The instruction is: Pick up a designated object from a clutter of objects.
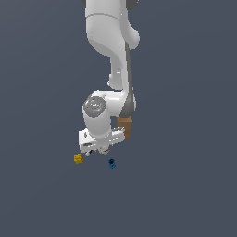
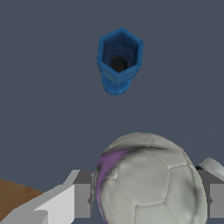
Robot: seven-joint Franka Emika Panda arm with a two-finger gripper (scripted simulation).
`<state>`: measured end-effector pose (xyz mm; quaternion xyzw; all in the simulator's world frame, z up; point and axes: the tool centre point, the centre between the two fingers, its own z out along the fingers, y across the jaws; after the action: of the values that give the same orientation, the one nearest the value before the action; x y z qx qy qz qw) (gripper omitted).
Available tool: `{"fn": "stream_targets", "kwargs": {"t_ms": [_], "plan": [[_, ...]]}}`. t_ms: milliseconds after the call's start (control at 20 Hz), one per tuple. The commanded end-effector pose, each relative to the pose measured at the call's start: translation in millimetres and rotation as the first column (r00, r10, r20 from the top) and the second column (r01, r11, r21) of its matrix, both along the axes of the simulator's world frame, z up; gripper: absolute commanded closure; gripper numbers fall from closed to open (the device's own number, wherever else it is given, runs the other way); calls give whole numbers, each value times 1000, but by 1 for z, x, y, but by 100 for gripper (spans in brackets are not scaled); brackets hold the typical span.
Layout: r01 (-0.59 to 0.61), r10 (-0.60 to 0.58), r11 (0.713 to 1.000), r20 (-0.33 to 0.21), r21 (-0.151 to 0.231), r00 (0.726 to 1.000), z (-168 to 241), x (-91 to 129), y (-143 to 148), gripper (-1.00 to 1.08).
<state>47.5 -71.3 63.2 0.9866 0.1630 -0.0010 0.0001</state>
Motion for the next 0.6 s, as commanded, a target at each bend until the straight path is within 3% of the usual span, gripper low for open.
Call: {"fn": "stream_targets", "kwargs": {"t_ms": [0,550], "plan": [[0,0,1000,2,0,1000,13,-6,-2,108],[0,0,1000,2,-1,1000,96,-47,-11,108]]}}
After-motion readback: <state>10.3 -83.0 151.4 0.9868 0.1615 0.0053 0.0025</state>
